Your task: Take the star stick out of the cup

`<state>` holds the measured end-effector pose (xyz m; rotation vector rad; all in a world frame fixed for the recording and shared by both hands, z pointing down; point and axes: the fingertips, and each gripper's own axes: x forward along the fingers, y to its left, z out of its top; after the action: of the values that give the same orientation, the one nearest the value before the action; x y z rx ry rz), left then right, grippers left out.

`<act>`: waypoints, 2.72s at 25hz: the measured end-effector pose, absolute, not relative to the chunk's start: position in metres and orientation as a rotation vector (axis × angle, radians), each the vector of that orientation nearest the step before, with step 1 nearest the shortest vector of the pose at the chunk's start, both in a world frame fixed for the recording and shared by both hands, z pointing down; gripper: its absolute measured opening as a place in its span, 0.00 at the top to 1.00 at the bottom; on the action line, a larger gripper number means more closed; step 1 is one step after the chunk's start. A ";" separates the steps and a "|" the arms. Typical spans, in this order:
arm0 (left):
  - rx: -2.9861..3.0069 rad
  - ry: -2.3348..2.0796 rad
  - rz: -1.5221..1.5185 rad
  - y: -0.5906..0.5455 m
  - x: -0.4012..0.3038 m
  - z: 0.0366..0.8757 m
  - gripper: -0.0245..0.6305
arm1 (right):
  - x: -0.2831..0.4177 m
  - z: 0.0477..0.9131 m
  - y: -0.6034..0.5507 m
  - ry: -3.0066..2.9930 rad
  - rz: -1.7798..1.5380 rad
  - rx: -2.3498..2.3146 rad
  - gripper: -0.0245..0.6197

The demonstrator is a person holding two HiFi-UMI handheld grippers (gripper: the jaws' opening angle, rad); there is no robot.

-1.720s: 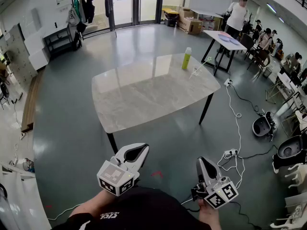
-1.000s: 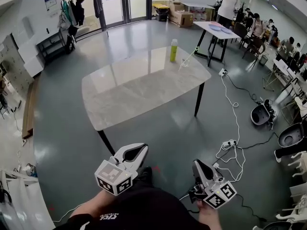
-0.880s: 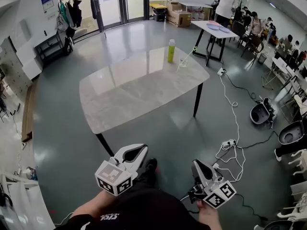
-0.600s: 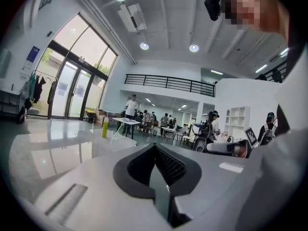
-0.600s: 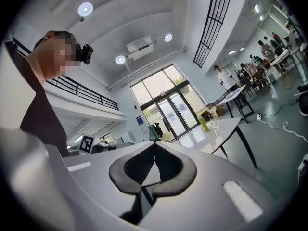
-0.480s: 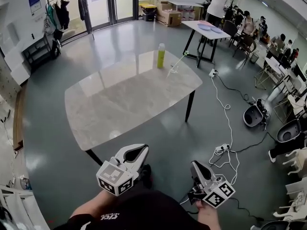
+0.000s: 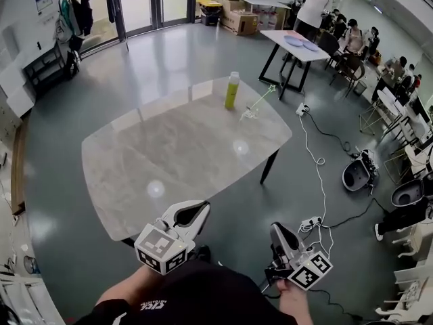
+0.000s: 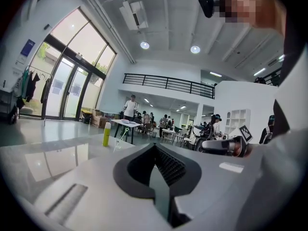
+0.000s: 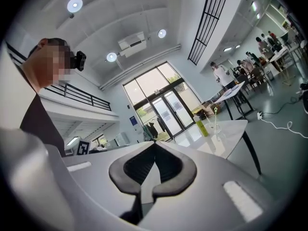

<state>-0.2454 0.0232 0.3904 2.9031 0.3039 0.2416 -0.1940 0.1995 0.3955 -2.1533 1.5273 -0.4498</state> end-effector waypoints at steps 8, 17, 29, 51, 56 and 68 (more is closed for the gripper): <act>2.846 0.338 0.313 -0.005 -0.217 0.411 0.96 | -0.166 0.404 0.154 1.536 -0.525 -2.130 0.94; 2.860 0.301 0.335 -0.016 -0.184 0.418 0.96 | -0.119 0.413 0.135 1.565 -0.544 -2.079 0.94; 2.874 0.168 0.339 -0.004 -0.059 0.411 0.96 | 0.005 0.406 0.156 1.607 -0.521 -2.014 0.94; 2.908 -0.023 0.319 0.047 0.136 0.406 0.96 | 0.207 0.417 0.191 1.792 -0.517 -1.978 0.94; 2.891 -0.094 0.314 0.019 0.164 0.413 0.96 | 0.238 0.412 0.149 1.880 -0.525 -1.959 0.90; 2.968 -0.200 0.313 -0.043 0.202 0.419 0.96 | 0.287 0.422 0.052 2.034 -0.598 -1.956 0.87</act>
<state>0.2016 -0.0429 0.4187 2.9680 -0.1996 0.3131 0.2865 0.0521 0.4218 -1.9565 2.0335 -0.5984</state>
